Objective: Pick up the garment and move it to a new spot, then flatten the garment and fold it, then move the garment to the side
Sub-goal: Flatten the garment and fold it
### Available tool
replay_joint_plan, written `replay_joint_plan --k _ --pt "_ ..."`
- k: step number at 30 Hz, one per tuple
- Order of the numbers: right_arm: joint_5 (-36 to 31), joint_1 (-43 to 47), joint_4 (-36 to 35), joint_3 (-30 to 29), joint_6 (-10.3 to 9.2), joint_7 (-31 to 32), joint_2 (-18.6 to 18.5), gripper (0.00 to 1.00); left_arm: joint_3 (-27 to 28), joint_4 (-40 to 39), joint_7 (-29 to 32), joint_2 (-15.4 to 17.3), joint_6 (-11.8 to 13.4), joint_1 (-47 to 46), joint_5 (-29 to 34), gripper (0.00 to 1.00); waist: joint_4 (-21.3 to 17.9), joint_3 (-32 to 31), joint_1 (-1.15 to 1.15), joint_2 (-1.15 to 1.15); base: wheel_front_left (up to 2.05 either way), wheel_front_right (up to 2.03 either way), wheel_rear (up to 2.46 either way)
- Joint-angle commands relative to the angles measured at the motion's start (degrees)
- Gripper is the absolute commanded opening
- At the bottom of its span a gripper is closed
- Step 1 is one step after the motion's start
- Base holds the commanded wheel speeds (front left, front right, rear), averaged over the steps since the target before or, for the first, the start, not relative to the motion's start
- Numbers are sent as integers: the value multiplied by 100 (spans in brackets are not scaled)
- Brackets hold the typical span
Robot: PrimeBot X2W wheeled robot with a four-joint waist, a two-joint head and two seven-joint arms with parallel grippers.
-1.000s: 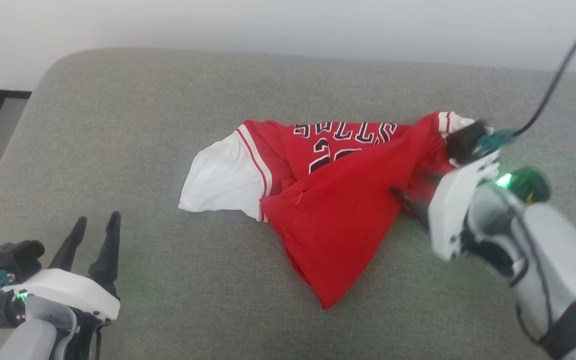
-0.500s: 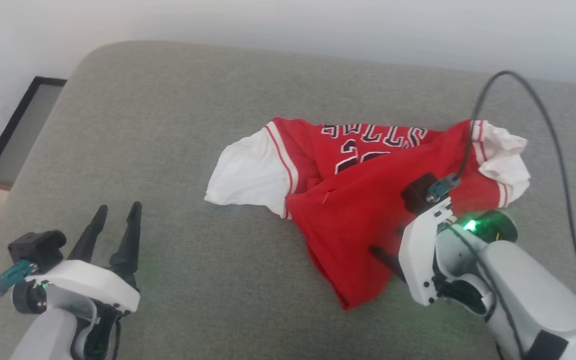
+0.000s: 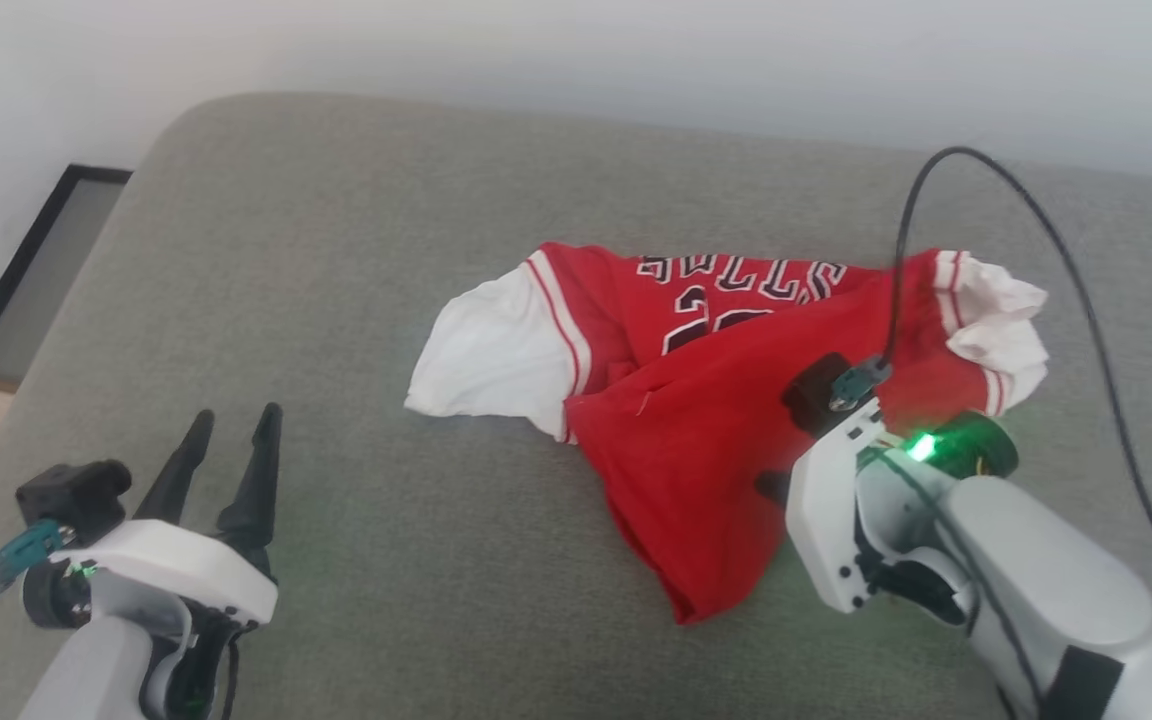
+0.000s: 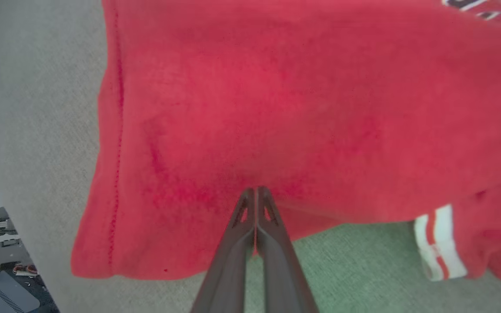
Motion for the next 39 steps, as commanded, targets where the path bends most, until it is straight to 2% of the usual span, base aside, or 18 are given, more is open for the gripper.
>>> replay_joint_plan --k 1,5,11,18,19,20,21,22,24,33,39 --pt "80 -34 -104 -7 -1 -11 -90 0 42 -25 -26 43 -28 77 60 100 -98 -66 0 0 0 0 0" --pt "177 159 -472 -154 -1 6 -362 0 146 -77 -27 110 -34 223 72 100 -274 -167 0 0 0 0 0" --pt "106 669 -973 -719 0 58 -748 0 291 -176 -27 208 -29 429 83 100 -520 -249 0 0 0 0 0" --pt "-160 1287 -1328 -1612 0 -115 -630 0 434 -305 -26 275 29 576 103 100 -751 -274 0 0 0 0 0" --pt "-212 1353 -1359 -1747 0 -153 -577 4 449 -333 -26 290 34 595 118 100 -779 -281 0 0 0 0 0" --pt "-267 1409 -1384 -1860 0 -180 -525 31 459 -357 -26 300 39 603 138 100 -802 -289 0 0 0 0 0" --pt "-319 1478 -1411 -1958 0 -211 -474 33 470 -384 -26 304 52 597 139 100 -821 -297 0 0 0 0 0" --pt "-360 1540 -1450 -2056 0 -251 -405 40 488 -409 -26 314 64 597 138 100 -842 -312 0 0 0 0 0" --pt "-460 1640 -1518 -2318 0 -379 -269 100 502 -447 -26 342 69 621 155 100 -884 -329 0 0 0 0 0" --pt "-998 1870 -1838 -3021 0 -1097 177 100 513 -708 244 506 99 469 48 100 -1077 -313 0 0 0 0 0" --pt "-1449 1765 -2002 -3453 0 -1670 462 100 403 -980 1011 725 33 77 -242 100 -1233 -156 0 0 0 0 0"
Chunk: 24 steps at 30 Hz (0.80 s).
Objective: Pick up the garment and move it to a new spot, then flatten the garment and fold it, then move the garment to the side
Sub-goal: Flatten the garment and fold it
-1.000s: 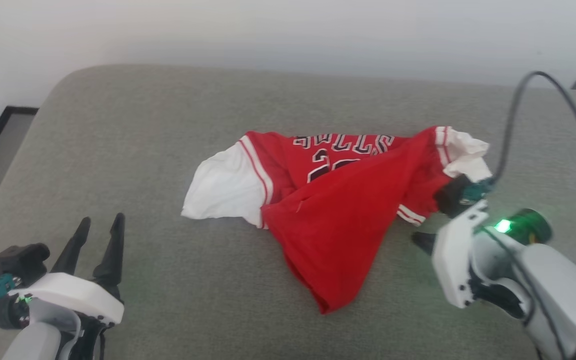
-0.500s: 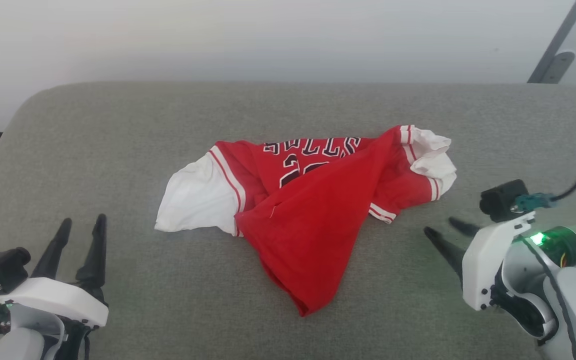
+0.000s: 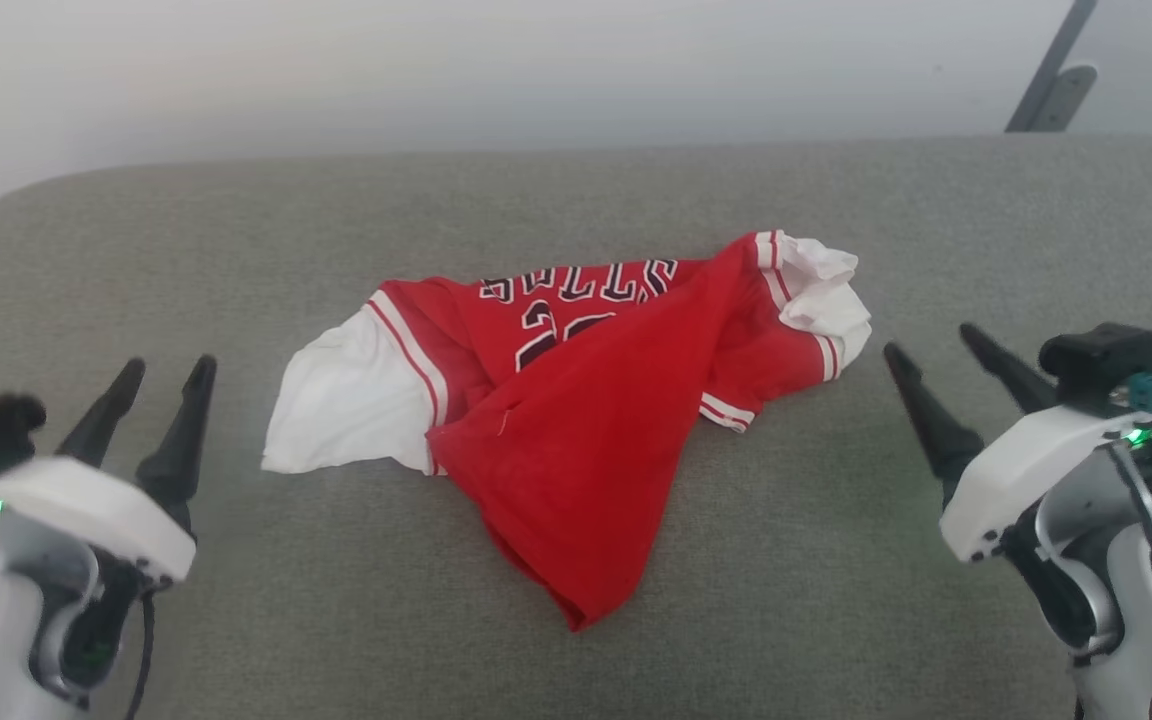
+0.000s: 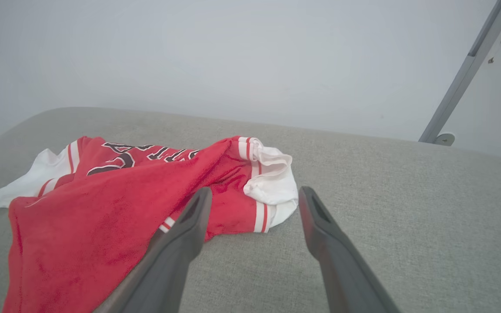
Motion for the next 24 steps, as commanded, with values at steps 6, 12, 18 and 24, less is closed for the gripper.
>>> replay_joint_plan --k 6,12,18,24 --pt "-353 -186 -59 -293 -1 -285 283 100 -265 81 1081 256 -66 -572 -446 100 -192 227 0 0 0 0 0" --pt "-507 -331 -116 -297 0 -233 420 100 -570 513 2466 506 -74 -1087 -817 100 -379 485 0 0 0 0 0" --pt "-584 -442 -174 -302 0 -171 486 100 -815 1186 3515 615 64 -1683 -894 100 -511 819 0 0 0 0 0" --pt "-597 -560 -168 -241 0 -118 551 100 -1000 1718 4082 590 191 -2143 -837 100 -607 1079 0 0 0 0 0"
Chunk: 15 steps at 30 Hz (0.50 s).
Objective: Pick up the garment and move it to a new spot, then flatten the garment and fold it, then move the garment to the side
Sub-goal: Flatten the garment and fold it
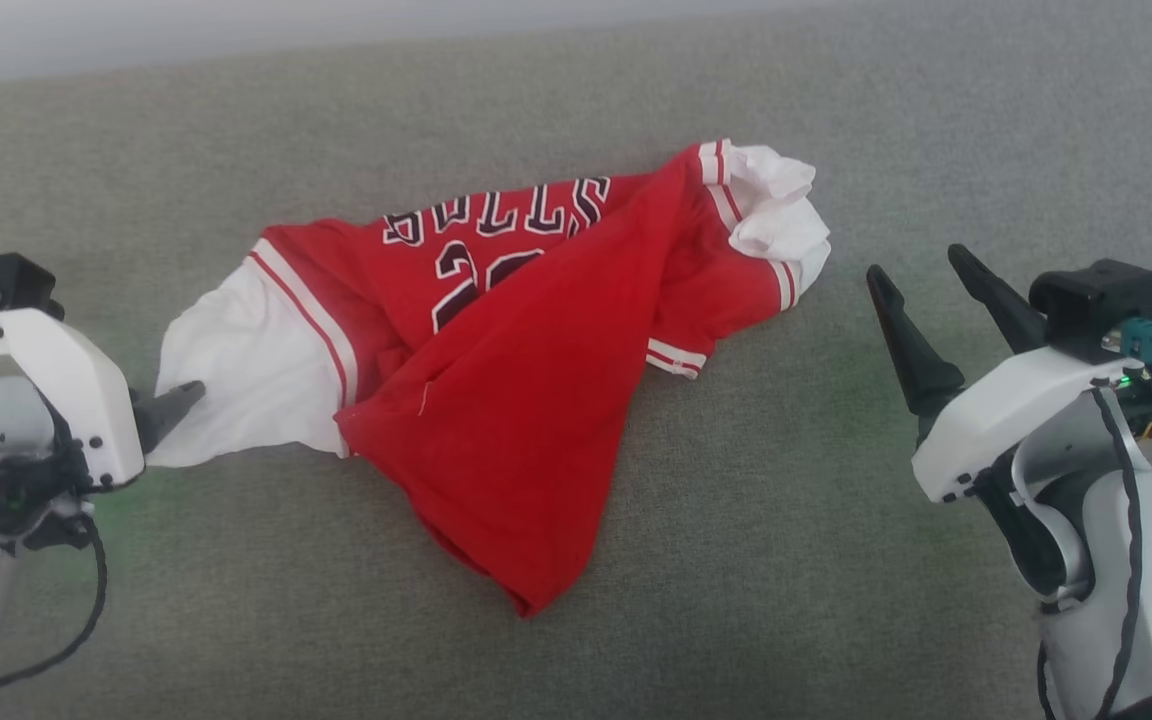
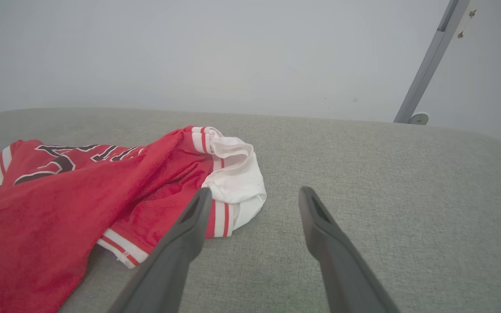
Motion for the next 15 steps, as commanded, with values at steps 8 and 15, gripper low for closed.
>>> replay_joint_plan --k 8,15 --pt "29 -225 89 125 0 221 26 100 -349 895 592 -250 36 -318 81 3 -77 272 0 0 0 0 0" --pt "144 -584 262 171 0 478 -71 100 -513 1074 571 -452 -136 -492 19 0 39 385 0 0 0 0 0"
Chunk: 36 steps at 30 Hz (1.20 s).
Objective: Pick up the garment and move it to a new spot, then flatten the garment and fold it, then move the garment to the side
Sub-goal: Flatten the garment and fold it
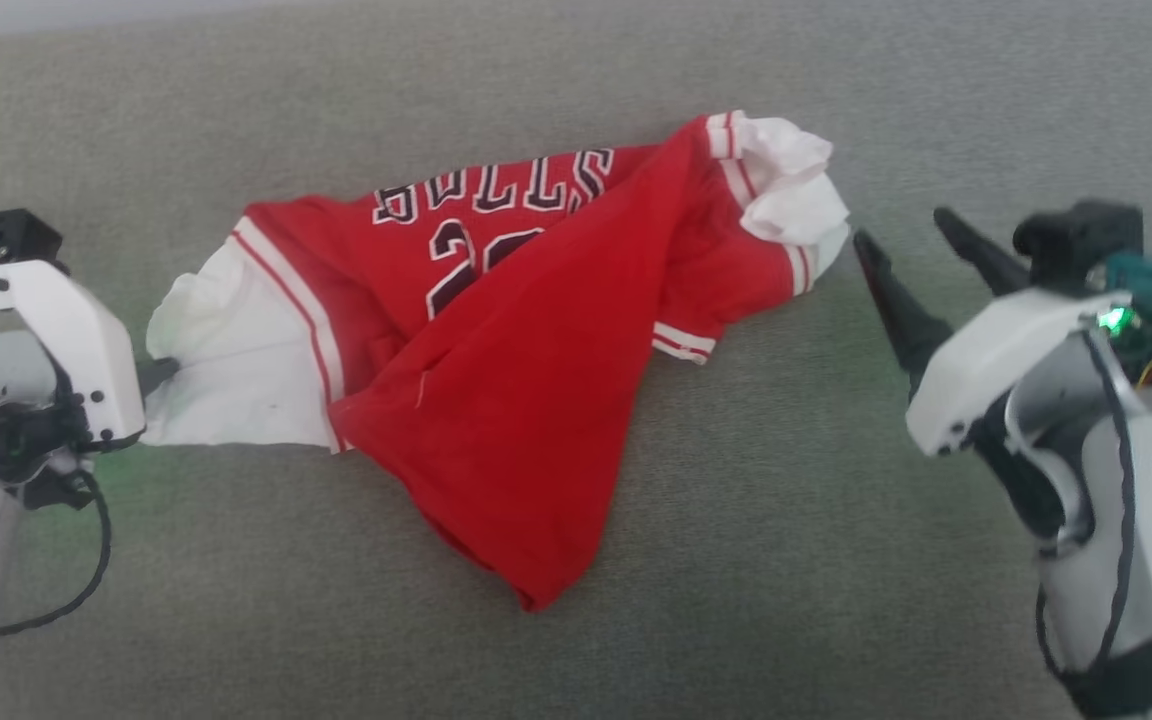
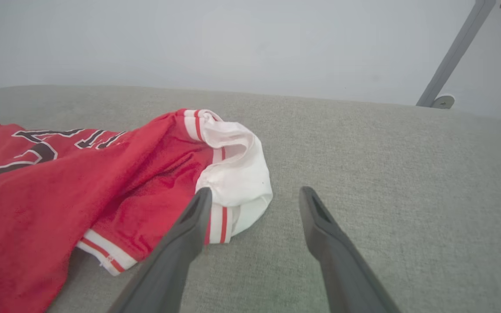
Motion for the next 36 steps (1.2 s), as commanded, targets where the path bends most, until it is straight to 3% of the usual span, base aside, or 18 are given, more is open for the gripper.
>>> replay_joint_plan --k 1,15,22,23,24,25,36 --pt "35 -150 82 30 0 75 -43 100 -217 188 62 -277 -23 232 23 0 70 48 0 -1 0 0 0" --pt "521 -1805 1772 606 -1 1394 -714 100 -705 234 -431 -839 -110 -441 -72 0 782 474 0 -1 0 0 0" --pt "755 -2251 2910 853 0 2235 -786 100 -1026 168 -611 -906 -113 -593 -339 0 1024 562 0 -1 0 0 0" --pt "814 -2300 3045 899 0 2372 -763 84 -1055 177 -636 -896 -113 -622 -360 0 1037 565 0 -1 0 0 0" --pt "863 -2341 3140 968 0 2472 -744 38 -1088 199 -650 -887 -113 -648 -400 0 1048 564 0 -1 0 0 0" --pt "882 -2390 3210 1041 1 2536 -761 0 -1124 217 -681 -880 -114 -680 -435 0 1061 560 0 -1 0 0 0" --pt "1346 -3027 3127 1394 -2 2078 -1010 0 -1132 359 -998 -526 -104 -1457 -637 0 950 -15 0 -1 0 0 0"
